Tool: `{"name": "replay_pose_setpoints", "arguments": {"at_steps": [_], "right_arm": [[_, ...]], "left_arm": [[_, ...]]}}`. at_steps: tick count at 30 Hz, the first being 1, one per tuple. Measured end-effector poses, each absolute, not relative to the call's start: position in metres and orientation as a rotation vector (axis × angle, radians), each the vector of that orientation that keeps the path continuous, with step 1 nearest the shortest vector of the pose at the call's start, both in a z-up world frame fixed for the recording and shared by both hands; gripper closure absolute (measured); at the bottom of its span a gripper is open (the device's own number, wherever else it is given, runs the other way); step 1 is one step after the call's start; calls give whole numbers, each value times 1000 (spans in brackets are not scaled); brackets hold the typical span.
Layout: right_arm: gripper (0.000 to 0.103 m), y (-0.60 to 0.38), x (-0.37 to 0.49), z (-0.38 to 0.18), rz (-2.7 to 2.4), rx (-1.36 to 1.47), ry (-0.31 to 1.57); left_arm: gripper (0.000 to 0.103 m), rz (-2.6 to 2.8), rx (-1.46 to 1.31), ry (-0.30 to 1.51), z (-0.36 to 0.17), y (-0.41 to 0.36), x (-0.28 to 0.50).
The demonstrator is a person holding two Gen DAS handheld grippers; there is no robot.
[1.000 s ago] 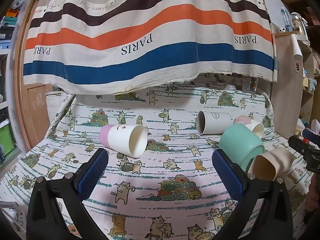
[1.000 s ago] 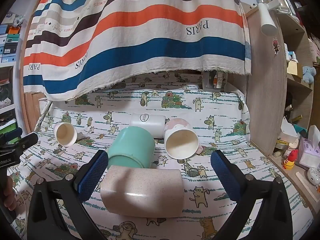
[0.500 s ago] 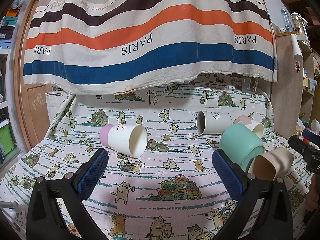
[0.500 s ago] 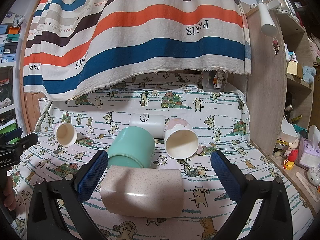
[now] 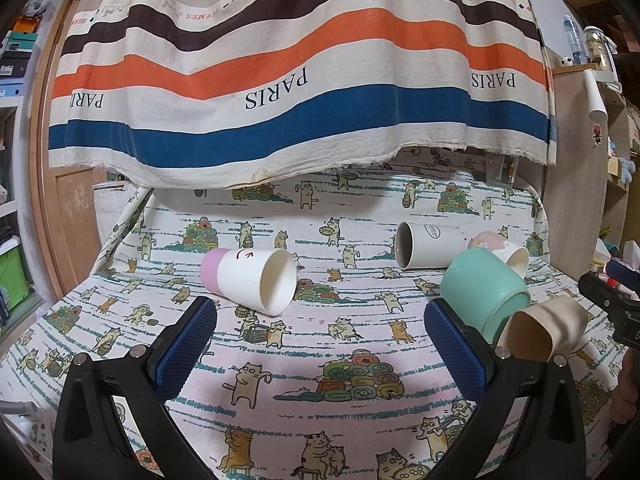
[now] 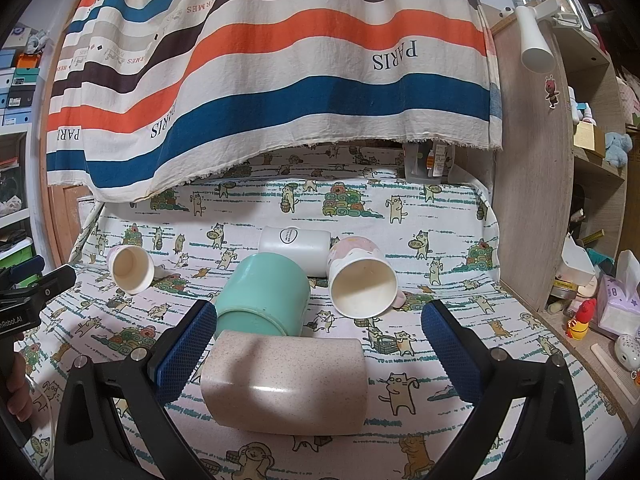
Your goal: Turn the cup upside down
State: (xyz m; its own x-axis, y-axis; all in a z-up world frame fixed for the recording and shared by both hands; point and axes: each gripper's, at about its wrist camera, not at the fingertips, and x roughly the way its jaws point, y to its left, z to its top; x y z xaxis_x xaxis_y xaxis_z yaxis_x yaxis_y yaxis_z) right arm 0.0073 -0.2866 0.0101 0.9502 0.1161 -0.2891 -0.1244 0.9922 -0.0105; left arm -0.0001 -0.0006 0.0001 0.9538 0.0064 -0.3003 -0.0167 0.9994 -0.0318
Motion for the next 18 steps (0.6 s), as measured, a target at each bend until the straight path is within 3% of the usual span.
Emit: {"name": "replay_pose_setpoints", "arguments": {"at_steps": [18], "right_arm": [[0,-286,5,11,129,-28,291]], "left_arm": [[0,11,-35,305,0,0,0]]}}
